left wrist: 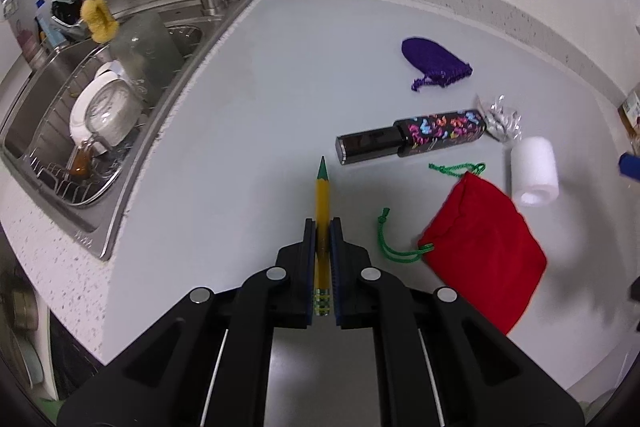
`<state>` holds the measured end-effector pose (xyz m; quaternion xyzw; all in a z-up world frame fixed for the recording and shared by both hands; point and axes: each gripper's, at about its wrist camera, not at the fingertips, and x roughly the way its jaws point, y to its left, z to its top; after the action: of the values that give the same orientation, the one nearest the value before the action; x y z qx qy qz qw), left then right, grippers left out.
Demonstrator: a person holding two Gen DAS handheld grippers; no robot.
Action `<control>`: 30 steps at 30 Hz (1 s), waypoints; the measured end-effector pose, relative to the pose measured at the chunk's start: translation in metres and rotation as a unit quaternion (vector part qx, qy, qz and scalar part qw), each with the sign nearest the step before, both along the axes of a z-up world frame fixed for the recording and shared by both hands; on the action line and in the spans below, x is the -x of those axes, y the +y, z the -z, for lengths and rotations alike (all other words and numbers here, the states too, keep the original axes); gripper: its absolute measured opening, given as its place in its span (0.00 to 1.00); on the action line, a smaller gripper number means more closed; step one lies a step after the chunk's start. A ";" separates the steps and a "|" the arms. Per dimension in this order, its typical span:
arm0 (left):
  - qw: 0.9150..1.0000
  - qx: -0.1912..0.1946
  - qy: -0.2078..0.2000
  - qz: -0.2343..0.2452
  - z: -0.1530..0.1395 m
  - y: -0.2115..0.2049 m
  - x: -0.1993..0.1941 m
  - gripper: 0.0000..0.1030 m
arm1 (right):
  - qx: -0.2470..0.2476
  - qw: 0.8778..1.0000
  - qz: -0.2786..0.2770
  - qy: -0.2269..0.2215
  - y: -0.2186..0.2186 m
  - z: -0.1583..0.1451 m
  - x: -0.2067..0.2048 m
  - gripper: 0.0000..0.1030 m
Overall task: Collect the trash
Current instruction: 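Grasp the yellow pencil with the left tool, then hold the pencil in the left tool while the right tool grasps the red pouch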
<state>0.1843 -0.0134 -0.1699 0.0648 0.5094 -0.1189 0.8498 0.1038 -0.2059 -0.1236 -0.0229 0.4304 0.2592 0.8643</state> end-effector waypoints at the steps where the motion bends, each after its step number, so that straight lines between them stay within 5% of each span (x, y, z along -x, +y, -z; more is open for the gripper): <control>1: 1.000 0.000 -0.002 -0.003 -0.003 0.001 0.001 0.06 | 0.000 1.000 -0.002 0.000 0.002 0.000 0.000 0.94; 17: 0.999 0.014 -0.018 -0.044 -0.038 0.032 0.033 0.06 | 0.052 0.996 -0.067 0.023 0.075 0.041 -0.037 0.94; 30: 0.998 0.025 -0.018 -0.061 -0.036 0.048 0.047 0.06 | 0.091 0.991 -0.083 0.052 0.085 0.074 -0.051 0.94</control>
<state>0.1376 0.0343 -0.1335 0.0147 0.4942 -0.0783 0.8657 0.1544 -0.1212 -0.1977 -0.1235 0.4933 0.2902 0.8106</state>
